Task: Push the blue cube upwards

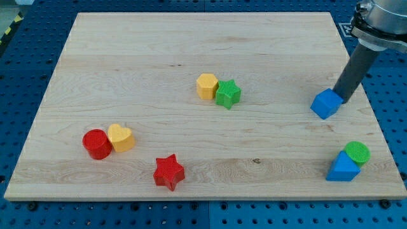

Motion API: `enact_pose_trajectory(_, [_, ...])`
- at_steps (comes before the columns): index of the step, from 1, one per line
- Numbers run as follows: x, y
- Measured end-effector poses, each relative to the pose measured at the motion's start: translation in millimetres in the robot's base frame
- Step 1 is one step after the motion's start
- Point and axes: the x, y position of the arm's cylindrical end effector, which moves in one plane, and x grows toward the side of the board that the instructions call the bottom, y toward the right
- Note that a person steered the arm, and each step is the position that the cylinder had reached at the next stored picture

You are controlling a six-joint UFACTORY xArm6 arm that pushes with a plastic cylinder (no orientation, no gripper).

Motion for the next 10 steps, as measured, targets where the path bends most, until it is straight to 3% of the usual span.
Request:
enact_pose_trajectory(2, [62,2])
enact_pose_trajectory(4, [69,-3])
enact_pose_trajectory(6, [-19,-34])
enact_pose_trajectory(7, [-8,-36])
enact_pose_trajectory(8, [37,-31])
enact_pose_trajectory(9, [52,-60])
enact_pose_trajectory(10, [25,-86])
